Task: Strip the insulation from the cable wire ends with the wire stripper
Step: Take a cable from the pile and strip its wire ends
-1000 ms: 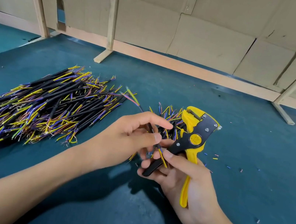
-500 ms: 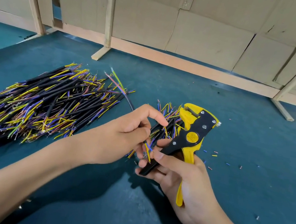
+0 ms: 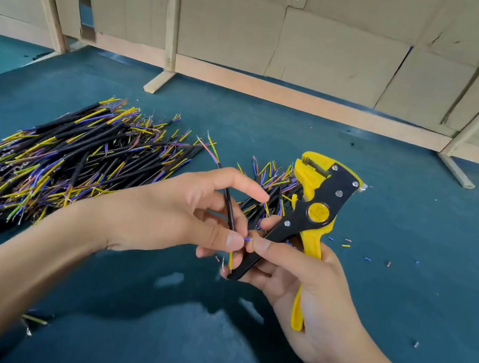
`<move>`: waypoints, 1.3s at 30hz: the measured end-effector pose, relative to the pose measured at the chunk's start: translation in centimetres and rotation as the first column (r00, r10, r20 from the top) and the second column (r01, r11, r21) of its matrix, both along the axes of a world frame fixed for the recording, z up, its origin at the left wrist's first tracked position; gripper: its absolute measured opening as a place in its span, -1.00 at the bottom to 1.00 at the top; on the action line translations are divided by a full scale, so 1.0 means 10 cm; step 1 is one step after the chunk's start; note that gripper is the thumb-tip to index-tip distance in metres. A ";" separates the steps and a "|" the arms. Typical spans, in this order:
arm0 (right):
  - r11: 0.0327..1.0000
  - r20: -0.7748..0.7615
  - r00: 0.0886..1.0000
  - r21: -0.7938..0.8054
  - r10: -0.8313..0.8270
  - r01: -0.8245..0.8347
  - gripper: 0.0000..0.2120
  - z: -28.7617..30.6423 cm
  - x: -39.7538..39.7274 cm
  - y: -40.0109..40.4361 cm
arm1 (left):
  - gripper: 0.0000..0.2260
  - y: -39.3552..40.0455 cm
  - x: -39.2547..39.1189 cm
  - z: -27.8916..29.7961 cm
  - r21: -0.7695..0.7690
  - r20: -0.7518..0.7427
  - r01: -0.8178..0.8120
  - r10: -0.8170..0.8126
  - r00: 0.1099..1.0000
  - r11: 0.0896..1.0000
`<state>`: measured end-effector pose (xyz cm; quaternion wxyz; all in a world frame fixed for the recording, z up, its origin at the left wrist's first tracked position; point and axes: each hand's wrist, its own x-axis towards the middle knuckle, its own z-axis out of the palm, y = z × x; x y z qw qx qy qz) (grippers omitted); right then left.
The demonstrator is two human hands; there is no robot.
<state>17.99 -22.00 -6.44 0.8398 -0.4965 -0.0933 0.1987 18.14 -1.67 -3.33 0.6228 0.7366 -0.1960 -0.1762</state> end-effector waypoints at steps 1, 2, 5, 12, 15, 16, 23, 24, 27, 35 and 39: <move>1.000 0.004 1.000 -0.005 -0.005 0.005 -0.81 0.00 0.00 0.00 | -0.56 0.00 0.00 0.02 0.018 0.022 -0.014 0.013 1.000 1.000; 1.000 0.011 1.000 -0.013 -0.011 0.011 -0.80 0.00 0.01 0.00 | -0.55 0.01 0.00 0.05 0.030 0.039 -0.036 0.035 0.999 0.999; 0.999 0.025 0.999 -0.029 -0.025 0.025 -0.79 -0.02 0.02 0.00 | -0.51 0.03 0.01 0.08 0.033 0.041 -0.097 0.096 0.995 0.995; 0.991 0.044 0.998 -0.122 -0.054 0.059 -0.81 -0.08 0.05 -0.01 | -0.52 0.03 0.03 0.04 0.163 0.133 -0.153 0.132 0.982 0.975; 0.993 0.042 0.999 -0.118 -0.020 0.025 -0.84 -0.08 0.06 -0.04 | -0.50 0.04 0.04 0.06 0.054 0.179 -0.267 0.254 0.950 0.962; 0.995 0.035 0.999 -0.095 0.005 -0.002 -0.85 -0.08 0.06 -0.05 | -0.49 0.06 0.05 0.08 -0.022 0.192 -0.321 0.319 0.928 0.947; 0.968 0.040 0.967 0.008 0.252 -0.252 -0.79 -0.13 0.06 -0.07 | -0.41 0.18 0.10 0.15 -0.482 0.073 -0.429 0.523 0.849 0.764; 0.960 0.048 0.959 0.007 0.279 -0.280 -0.80 -0.14 0.06 -0.08 | -0.42 0.16 0.10 0.15 -0.486 0.078 -0.425 0.522 0.849 0.763; 0.940 0.062 0.938 -0.002 0.342 -0.342 -0.81 -0.17 0.05 -0.09 | -0.44 0.11 0.10 0.11 -0.465 0.088 -0.426 0.519 0.850 0.776; 0.922 0.094 0.918 -0.071 0.386 -0.381 -0.80 -0.18 0.05 -0.10 | -0.49 0.03 0.09 0.06 -0.478 0.062 -0.404 0.488 0.870 0.780; 0.919 0.110 0.913 -0.091 0.392 -0.384 -0.81 -0.17 0.04 -0.10 | -0.51 -0.01 0.09 0.04 -0.478 0.054 -0.409 0.491 0.870 0.778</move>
